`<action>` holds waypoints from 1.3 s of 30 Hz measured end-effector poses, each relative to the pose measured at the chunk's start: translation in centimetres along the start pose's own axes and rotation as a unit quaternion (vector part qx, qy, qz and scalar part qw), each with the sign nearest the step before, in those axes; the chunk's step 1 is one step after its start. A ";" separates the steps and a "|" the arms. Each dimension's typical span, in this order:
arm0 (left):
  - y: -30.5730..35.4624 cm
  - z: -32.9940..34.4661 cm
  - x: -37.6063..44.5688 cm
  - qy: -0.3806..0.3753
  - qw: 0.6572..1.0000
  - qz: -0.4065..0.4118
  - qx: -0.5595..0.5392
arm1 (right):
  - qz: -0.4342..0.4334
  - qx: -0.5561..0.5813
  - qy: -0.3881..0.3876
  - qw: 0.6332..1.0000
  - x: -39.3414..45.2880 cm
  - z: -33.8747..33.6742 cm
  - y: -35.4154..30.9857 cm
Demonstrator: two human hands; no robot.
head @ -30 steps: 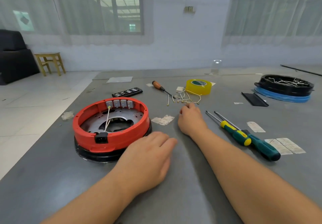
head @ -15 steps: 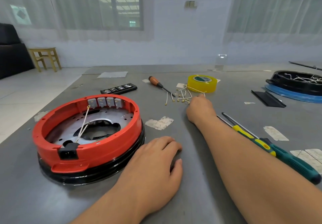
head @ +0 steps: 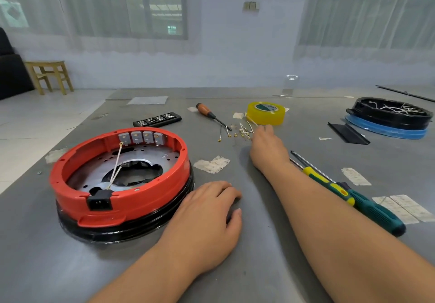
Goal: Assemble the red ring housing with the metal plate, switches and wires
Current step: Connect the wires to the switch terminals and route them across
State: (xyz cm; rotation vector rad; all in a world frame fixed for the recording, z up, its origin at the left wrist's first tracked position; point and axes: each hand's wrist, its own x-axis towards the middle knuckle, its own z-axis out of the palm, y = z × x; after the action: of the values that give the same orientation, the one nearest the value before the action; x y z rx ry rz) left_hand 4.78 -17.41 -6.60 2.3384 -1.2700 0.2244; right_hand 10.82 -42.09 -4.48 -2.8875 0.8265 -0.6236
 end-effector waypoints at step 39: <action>-0.2 -5.0 -6.2 0.163 0.829 -0.200 -0.497 | -0.027 0.563 -0.045 0.825 -16.6 -6.0 -4.3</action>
State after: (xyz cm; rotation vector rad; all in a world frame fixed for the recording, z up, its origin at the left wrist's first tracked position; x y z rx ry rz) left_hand 1.88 -10.28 -4.50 1.4853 -0.4798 -0.1558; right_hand -2.26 -29.54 -4.22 -1.8140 0.1905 -0.6532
